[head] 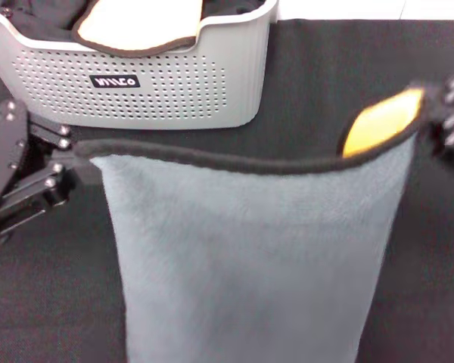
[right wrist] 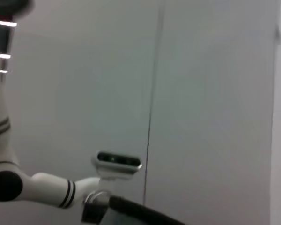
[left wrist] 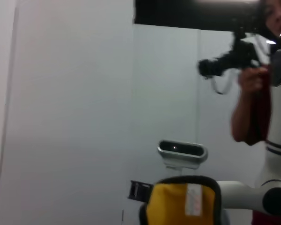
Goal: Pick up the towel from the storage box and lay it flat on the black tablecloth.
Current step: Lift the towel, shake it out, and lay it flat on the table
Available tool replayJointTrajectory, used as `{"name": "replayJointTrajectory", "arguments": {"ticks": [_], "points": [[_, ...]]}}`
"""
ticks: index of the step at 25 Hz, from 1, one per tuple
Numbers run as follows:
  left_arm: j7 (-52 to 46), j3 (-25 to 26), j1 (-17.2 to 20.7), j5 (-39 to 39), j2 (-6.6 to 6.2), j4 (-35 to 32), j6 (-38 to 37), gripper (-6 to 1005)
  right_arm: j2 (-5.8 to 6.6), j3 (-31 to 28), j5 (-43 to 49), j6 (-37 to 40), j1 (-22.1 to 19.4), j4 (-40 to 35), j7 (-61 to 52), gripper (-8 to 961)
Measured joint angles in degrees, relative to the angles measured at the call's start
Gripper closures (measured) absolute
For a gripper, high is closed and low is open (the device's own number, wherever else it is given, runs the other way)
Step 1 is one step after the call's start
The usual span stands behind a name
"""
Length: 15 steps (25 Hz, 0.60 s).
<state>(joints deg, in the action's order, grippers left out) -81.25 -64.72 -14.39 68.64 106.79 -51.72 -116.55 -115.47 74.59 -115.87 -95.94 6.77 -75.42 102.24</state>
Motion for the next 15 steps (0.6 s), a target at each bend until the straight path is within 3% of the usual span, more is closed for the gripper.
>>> {"name": "replayJointTrajectory", "arguments": {"ticks": [3, 6, 10, 15], "points": [[-0.4, 5.9, -1.7, 8.1, 1.43, 5.7, 1.5, 982, 0.06, 3.3, 2.6, 1.7, 4.0, 11.0, 1.4, 891], [-0.3, 14.6, -5.1, 23.7, 3.30, 11.2, 6.5, 982, -0.25, 6.4, 4.6, 3.8, 10.8, 25.8, 4.9, 891], [-1.6, 20.5, -7.3, 38.3, 5.12, 12.6, 16.1, 981, -0.55, 6.9, 4.4, 7.8, 17.8, 42.8, 11.6, 890], [-5.0, 21.4, -8.1, 42.9, 5.45, 12.4, 24.9, 981, -0.43, 6.2, 3.4, 12.6, 18.9, 45.4, 16.0, 889]]}}
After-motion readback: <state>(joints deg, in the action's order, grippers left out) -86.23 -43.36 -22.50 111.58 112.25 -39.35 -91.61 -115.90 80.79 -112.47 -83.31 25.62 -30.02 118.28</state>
